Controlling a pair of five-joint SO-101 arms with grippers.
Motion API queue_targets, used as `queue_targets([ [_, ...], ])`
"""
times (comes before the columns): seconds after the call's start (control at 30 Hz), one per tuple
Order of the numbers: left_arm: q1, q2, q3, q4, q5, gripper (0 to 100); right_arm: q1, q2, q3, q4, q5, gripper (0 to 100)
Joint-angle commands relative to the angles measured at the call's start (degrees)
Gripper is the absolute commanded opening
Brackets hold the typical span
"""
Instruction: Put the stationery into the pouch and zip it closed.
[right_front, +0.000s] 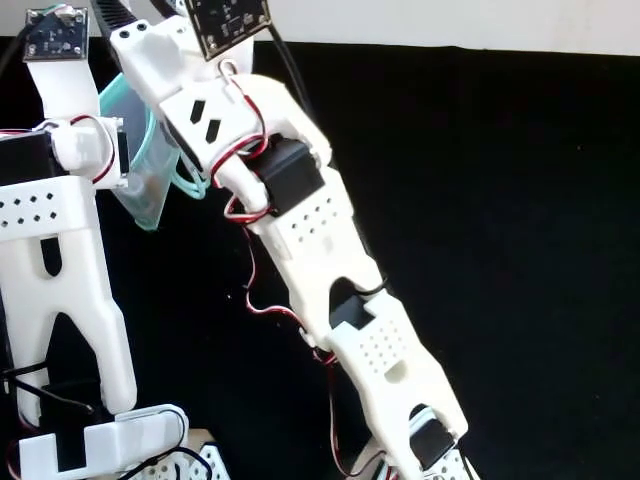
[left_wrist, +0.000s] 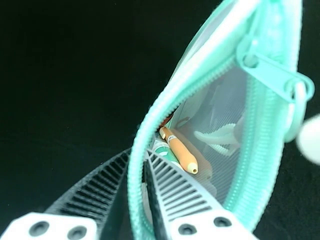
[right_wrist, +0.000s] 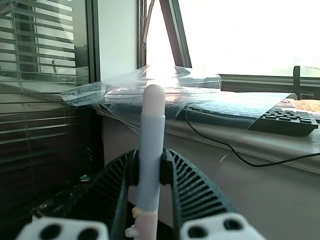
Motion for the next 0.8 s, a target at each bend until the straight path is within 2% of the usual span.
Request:
queue_targets([
  [0.0, 0.31, 0.75, 2.24, -0.26, -0.53, 1, -1.19, -0.57, -6.55, -2.07, -0.79, 0.7],
  [0.77, -0.57, 0.75, 2.07, -0.35, -0.62, 1, -1.10, 12.97, -6.37, 0.13, -0.88, 0.7],
])
